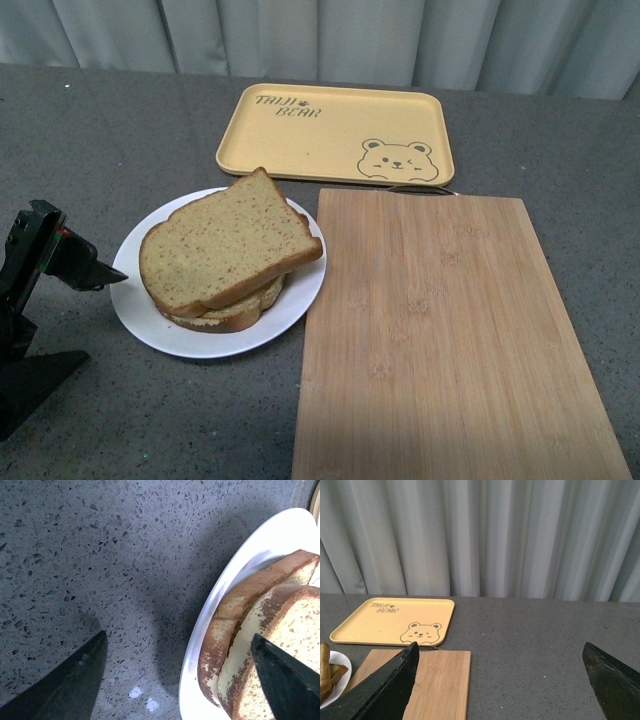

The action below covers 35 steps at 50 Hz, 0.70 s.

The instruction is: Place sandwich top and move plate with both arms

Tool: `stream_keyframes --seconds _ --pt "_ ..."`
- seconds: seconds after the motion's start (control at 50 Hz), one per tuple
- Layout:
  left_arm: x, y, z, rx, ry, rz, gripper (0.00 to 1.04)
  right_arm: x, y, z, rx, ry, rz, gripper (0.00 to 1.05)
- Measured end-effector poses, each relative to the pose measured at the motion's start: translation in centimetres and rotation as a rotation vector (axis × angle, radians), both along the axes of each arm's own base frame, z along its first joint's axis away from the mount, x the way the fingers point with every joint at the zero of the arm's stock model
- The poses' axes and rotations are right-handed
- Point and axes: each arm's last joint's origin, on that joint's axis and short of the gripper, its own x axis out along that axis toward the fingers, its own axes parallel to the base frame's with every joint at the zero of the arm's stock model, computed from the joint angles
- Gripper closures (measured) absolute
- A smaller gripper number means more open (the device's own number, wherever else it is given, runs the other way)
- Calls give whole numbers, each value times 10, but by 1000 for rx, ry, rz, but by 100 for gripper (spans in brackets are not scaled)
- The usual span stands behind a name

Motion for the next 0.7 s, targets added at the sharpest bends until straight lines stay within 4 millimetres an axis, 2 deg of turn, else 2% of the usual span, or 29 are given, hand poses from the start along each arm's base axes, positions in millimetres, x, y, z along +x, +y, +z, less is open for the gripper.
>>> stream_keyframes --seconds 0.22,0.28,0.44,0.54,0.7 --pt "0 -2 -7 -33 41 8 55 0 0 0 0 0 0 9" --pt "4 -6 -10 -55 48 -11 68 0 0 0 0 0 0 9" --pt "16 -15 -11 -71 17 -43 91 0 0 0 0 0 0 9" --pt "21 -18 -10 -91 -2 -75 100 0 0 0 0 0 0 9" --pt "26 -20 -10 -97 -29 -85 100 0 0 0 0 0 0 9"
